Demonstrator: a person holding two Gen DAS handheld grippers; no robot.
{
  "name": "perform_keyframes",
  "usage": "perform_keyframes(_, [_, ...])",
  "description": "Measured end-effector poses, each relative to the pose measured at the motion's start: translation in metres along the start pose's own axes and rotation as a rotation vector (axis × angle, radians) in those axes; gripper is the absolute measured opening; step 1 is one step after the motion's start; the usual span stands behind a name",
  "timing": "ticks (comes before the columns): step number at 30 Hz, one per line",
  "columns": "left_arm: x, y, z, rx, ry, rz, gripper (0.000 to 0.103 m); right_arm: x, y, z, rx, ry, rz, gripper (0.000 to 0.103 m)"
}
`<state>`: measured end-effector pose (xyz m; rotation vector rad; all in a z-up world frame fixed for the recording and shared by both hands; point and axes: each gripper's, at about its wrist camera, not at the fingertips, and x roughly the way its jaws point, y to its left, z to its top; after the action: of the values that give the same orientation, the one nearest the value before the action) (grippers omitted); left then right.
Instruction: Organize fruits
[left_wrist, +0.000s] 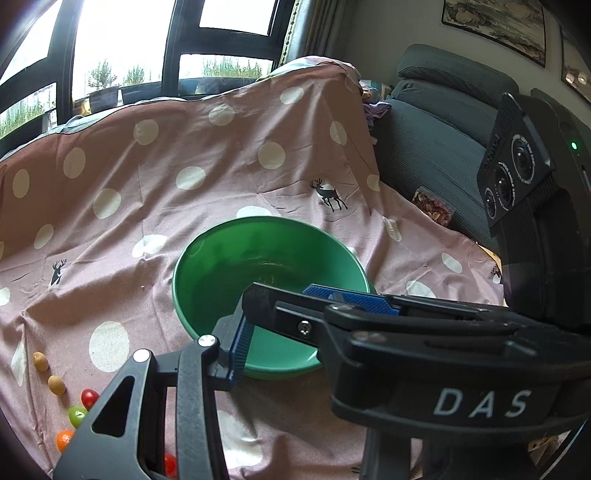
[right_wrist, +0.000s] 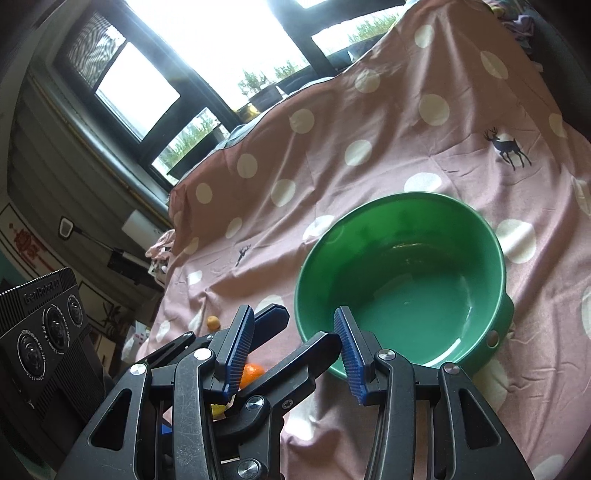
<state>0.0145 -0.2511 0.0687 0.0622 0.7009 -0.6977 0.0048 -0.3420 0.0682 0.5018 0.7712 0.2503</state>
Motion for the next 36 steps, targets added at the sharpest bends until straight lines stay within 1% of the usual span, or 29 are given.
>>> perform_keyframes(11, [0.021, -0.004, 0.001, -0.007, 0.016, -0.062, 0.038, 0.001, -0.027, 0.004, 0.084, 0.012, 0.004, 0.048])
perform_keyframes(17, [0.023, 0.0, -0.002, -0.045, 0.028, -0.09, 0.038, 0.004, -0.036, 0.004, 0.119, 0.029, 0.011, 0.048])
perform_keyframes(18, [0.02, 0.002, -0.002, -0.052, 0.025, -0.081, 0.038, 0.004, -0.035, 0.003, 0.118, 0.027, 0.011, 0.048])
perform_keyframes(21, [0.002, 0.016, -0.007, -0.07, 0.002, -0.011, 0.04, 0.003, -0.032, 0.003, 0.117, 0.023, 0.018, 0.048])
perform_keyframes(25, [-0.03, 0.05, -0.016, -0.149, 0.003, 0.065, 0.041, 0.002, -0.023, 0.003, 0.106, 0.021, 0.047, 0.048])
perform_keyframes(26, [-0.039, 0.06, -0.019, -0.17, 0.007, 0.09, 0.041, 0.003, -0.017, 0.002, 0.096, 0.023, 0.055, 0.048])
perform_keyframes(28, [-0.059, 0.079, -0.027, -0.217, 0.02, 0.17, 0.042, 0.006, -0.006, 0.001, 0.075, 0.033, 0.083, 0.048])
perform_keyframes(30, [-0.077, 0.096, -0.04, -0.268, 0.029, 0.231, 0.042, 0.014, 0.009, -0.002, 0.051, 0.059, 0.118, 0.048])
perform_keyframes(31, [-0.084, 0.104, -0.046, -0.286, 0.039, 0.243, 0.042, 0.019, 0.016, -0.004, 0.037, 0.077, 0.135, 0.048])
perform_keyframes(33, [-0.09, 0.114, -0.062, -0.305, 0.081, 0.259, 0.043, 0.033, 0.033, -0.009, 0.006, 0.124, 0.161, 0.048])
perform_keyframes(36, [-0.091, 0.125, -0.087, -0.316, 0.143, 0.321, 0.043, 0.059, 0.059, -0.022, -0.037, 0.215, 0.2, 0.048])
